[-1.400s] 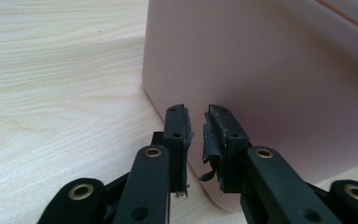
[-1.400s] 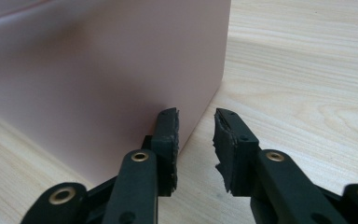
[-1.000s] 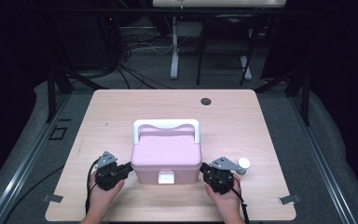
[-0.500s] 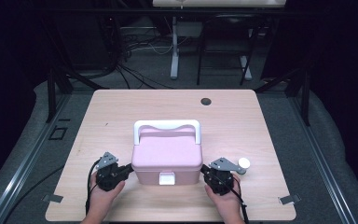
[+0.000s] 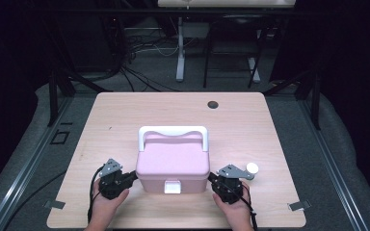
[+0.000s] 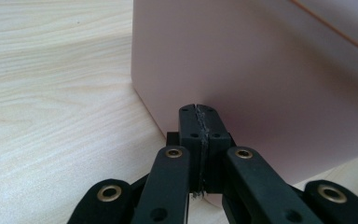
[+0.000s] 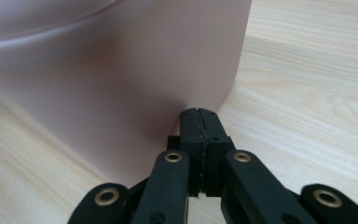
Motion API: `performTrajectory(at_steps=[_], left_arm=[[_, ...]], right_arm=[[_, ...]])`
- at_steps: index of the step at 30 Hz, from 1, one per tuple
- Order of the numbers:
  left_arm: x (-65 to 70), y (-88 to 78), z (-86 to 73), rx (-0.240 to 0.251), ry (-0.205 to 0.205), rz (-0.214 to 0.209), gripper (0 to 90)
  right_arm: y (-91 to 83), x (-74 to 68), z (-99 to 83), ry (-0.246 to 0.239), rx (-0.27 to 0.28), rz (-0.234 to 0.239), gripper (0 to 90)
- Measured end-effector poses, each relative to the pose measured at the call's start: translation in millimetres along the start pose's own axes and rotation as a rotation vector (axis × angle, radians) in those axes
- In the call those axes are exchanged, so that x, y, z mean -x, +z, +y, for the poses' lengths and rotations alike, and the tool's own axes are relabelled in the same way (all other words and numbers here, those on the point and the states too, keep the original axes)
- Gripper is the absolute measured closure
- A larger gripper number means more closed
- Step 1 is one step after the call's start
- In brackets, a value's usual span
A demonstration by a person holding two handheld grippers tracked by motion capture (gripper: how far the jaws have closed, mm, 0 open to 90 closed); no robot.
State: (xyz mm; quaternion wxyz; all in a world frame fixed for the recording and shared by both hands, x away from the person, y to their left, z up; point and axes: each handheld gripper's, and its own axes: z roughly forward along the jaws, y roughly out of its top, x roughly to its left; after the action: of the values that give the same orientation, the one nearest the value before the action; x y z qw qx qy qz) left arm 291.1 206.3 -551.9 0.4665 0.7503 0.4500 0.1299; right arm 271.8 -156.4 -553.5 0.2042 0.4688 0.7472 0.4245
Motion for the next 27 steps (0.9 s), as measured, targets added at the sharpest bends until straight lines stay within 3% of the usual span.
performTrajectory(at_steps=[27], left_arm=[[8.5,-12.1,-6.0,-0.035,0.021,-0.016,89.6]], right_arm=[[-16.2,-7.6,-5.5,-0.051,-0.046,0.022,90.0]])
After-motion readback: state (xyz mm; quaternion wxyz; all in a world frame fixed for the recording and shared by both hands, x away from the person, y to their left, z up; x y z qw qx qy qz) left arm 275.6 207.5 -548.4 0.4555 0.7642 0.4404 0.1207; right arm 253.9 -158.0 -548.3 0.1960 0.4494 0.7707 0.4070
